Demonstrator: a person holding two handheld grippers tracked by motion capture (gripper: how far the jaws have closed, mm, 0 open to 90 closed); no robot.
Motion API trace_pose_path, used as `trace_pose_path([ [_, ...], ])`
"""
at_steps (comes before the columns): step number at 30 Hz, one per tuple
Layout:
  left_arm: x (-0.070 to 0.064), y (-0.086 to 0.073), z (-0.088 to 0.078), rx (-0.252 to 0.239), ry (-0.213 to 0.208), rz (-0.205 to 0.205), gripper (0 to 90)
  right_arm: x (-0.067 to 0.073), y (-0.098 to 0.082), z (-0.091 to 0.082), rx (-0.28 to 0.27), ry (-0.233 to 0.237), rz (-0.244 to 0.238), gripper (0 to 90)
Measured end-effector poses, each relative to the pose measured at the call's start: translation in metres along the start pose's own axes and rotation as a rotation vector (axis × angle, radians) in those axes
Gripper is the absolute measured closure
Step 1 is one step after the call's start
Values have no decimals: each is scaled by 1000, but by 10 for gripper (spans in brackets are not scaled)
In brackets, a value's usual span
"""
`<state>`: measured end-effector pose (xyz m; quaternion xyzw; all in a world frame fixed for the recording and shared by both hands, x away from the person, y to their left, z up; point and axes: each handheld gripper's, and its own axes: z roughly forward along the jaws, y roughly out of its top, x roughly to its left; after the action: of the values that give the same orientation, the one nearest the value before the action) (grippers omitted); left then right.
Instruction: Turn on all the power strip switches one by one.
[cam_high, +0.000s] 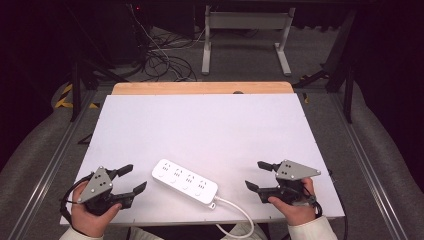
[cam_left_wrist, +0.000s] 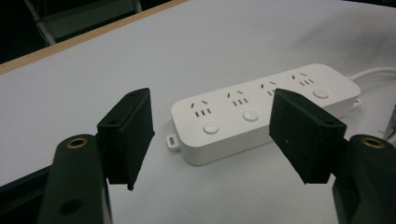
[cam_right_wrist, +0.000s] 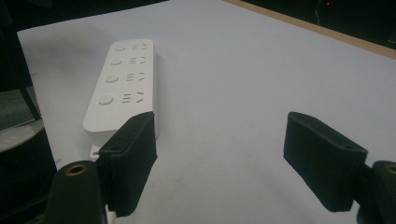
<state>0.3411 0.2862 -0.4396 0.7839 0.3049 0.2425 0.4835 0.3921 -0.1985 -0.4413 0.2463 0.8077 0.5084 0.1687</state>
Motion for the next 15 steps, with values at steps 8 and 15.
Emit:
trace_pose_path([
  [8,3,12,-1,40,-45,-4,533,0,0,0,1,1,3,268],
  [15,3,21,3,69,-82,6,733,1,0,1,6,6,5,270],
])
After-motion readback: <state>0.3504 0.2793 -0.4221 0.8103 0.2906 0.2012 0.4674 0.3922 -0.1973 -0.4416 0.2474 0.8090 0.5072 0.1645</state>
